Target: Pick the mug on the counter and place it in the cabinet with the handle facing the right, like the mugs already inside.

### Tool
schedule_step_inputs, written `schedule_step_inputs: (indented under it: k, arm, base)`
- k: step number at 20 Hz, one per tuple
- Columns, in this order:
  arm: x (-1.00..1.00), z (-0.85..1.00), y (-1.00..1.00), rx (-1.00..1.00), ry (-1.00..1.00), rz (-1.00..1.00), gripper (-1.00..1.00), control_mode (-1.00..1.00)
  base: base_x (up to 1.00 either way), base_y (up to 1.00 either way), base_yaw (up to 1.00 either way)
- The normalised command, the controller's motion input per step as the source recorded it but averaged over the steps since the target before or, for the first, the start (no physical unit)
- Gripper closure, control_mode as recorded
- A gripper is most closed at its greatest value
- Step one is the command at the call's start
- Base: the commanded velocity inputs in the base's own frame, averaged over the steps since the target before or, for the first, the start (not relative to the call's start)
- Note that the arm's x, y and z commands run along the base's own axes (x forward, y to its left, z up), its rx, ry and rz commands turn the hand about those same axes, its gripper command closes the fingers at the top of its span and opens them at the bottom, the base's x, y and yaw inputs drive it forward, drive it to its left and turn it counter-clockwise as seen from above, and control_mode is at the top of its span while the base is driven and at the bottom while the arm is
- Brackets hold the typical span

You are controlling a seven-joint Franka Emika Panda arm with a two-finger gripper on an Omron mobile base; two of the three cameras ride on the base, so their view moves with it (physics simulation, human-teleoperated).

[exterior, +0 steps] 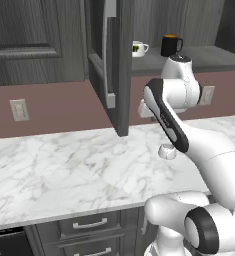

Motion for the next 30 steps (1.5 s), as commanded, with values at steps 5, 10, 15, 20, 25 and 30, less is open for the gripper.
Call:
schedule_step_inputs:
  k: [5,10,15,20,25,30]
  arm:
    - [-0.25,0.0,0.0,0.0,-0.01,-0.01,-1.0,-1.0]
    - [-0.49,-0.25,-0.02,-0.02,-0.22,-0.1,-1.0,-1.0]
    - [-0.38,-0.77,-0.05,-0.12,-0.22,-0.27,-1.0,-1.0]
    - [-0.41,-0.72,-0.15,-0.02,-0.04,-0.32,-1.0,-1.0]
    - [-0.27,-0.46,-0.1,0.09,0.01,-0.27,-1.0,-1.0]
    - [0.06,-0.41,-0.28,0.09,0.02,-0.16,-1.0,-1.0]
  base:
    - [0.0,0.0,0.0]
    - [0.0,0.0,0.0]
    - [0.0,0.0,0.0]
    - [0.0,0.0,0.0]
    - [0.0,0.0,0.0]
    - [0.0,0.0,0.0]
